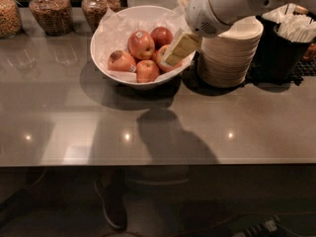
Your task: Pick apple from white bowl
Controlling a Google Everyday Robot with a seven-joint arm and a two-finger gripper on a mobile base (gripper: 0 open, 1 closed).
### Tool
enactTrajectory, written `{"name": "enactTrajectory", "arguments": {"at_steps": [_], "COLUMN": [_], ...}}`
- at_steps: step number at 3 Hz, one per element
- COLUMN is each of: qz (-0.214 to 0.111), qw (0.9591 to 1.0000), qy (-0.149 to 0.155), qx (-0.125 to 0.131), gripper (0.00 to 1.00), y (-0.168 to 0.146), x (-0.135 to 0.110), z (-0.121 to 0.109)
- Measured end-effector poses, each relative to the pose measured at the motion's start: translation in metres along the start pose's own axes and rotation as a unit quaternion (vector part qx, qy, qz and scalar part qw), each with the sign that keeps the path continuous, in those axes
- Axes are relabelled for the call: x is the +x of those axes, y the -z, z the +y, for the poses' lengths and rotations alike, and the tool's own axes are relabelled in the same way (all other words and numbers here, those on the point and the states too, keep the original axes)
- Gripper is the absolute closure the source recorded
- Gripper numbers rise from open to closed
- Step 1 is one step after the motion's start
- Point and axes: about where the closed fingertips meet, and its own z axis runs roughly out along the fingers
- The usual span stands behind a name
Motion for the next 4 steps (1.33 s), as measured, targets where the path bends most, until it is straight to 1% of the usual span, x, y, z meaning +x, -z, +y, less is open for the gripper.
{"name": "enactTrajectory", "arguments": {"at_steps": [1,2,4], "qz": [-0.002,0.006,0.038], "qw": [1.0,0.9999,0.9985], "qy": [-0.007,-0.015,-0.038], "qx": [0.005,0.002,-0.004], "gripper": [0.24,0.26,0.24], "y": [-0.015,-0.03,-0.055], "x": [0.001,0.008,0.038], "z": [-0.005,-0.006,-0.004]}}
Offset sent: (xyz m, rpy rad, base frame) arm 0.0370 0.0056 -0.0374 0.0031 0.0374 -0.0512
